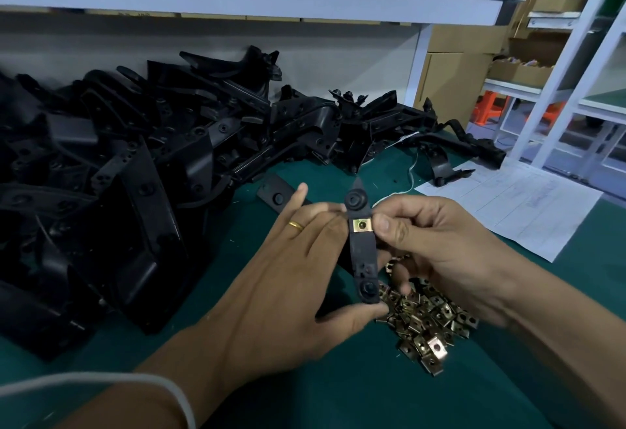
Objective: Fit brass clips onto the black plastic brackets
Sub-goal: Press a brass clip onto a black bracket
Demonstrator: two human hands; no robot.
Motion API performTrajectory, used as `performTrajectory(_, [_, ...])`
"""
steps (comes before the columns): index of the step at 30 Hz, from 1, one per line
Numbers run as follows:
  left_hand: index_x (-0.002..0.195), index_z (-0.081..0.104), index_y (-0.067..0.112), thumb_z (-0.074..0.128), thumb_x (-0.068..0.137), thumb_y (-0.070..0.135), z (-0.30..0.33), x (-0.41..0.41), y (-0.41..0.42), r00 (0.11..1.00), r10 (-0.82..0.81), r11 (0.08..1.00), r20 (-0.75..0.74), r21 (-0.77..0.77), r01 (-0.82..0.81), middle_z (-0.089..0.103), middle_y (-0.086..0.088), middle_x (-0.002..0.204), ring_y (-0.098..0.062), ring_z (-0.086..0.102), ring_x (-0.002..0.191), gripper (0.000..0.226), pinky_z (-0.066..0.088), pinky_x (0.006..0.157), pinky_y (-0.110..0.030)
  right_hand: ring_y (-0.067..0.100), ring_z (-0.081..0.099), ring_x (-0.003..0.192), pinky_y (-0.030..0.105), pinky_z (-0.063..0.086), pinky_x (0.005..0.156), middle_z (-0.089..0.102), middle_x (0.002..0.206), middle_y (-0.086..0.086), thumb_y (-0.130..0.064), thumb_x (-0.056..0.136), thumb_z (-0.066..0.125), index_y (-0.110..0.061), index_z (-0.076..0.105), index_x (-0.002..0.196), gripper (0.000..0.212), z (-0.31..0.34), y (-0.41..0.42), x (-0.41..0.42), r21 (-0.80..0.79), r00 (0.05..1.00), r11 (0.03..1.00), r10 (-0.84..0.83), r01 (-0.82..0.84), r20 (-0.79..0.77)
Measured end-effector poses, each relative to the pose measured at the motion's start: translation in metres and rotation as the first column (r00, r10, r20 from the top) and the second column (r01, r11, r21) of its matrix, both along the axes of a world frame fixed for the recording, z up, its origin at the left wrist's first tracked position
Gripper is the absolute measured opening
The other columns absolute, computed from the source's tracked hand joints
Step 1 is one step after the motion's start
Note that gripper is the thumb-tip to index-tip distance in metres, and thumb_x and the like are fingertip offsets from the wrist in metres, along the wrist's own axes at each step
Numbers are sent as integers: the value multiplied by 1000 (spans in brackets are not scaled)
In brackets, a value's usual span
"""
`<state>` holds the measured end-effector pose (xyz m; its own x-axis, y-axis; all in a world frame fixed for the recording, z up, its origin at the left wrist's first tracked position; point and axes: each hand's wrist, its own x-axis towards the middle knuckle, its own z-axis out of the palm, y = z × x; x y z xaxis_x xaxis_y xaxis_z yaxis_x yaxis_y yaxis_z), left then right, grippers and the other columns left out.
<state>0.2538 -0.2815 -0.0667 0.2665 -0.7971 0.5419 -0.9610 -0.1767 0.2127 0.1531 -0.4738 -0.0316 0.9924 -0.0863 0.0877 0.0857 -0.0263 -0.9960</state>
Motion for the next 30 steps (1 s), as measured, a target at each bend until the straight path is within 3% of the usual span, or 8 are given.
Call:
performTrajectory(5, [125,53,24,54,93,68,0,5,-4,989,121,986,-90,-106,-131,54,14,125,-10,45,134,55,12,129,-45,13,70,67,27,53,52,76,80,4,-29,98,68,-15,76,87,19,-16,7,9,-217,952,932,-256,289,169])
performTrajectory(7, [120,55,22,52,94,68,0,10,-2,968,198,954,-156,-194,-227,56,11,121,-8,47,130,53,13,129,-42,8,67,74,28,53,67,72,82,-7,-30,99,68,-23,75,91,13,-26,5,12,-642,899,630,-290,438,329])
performTrajectory(9, [123,58,20,52,95,66,-3,14,0,951,231,912,-204,-296,-285,56,12,124,4,41,130,55,10,129,-32,6,63,88,32,52,78,67,91,-14,-34,98,68,-29,74,99,8,-32,5,14,-817,914,414,-232,402,333])
performTrajectory(13, [127,50,35,50,94,69,-9,17,1,927,183,866,-327,-392,-309,39,51,126,34,14,127,47,5,117,-4,6,50,104,33,50,90,59,109,-20,-38,102,60,-35,70,117,19,-38,10,20,-896,946,306,-139,322,292])
performTrajectory(17, [125,39,59,46,91,77,-6,17,3,886,144,859,-441,-388,-334,37,48,131,19,28,135,39,19,106,0,9,47,115,30,42,99,56,130,-24,-39,106,51,-40,65,132,30,-37,13,25,-946,968,203,-58,253,246])
performTrajectory(21, [124,38,64,47,91,77,-3,15,3,866,116,878,-487,-357,-319,47,29,139,1,37,141,37,28,113,-21,7,48,105,31,40,88,62,115,-25,-42,102,57,-42,69,118,20,-36,13,27,-952,969,181,-33,248,246])
performTrajectory(25, [115,38,64,46,90,79,-2,16,3,868,138,893,-477,-319,-318,48,35,130,-1,39,140,29,32,121,-37,3,49,97,34,42,90,62,97,-24,-43,94,69,-38,69,94,6,-33,13,26,-940,968,233,-18,247,250])
performTrajectory(30, [115,52,36,46,93,76,-7,20,1,873,211,914,-440,-229,-336,57,27,113,-2,49,121,45,39,115,-50,3,55,91,18,42,84,64,86,-22,-33,88,80,-43,51,92,31,-32,15,24,-898,977,386,-61,214,207])
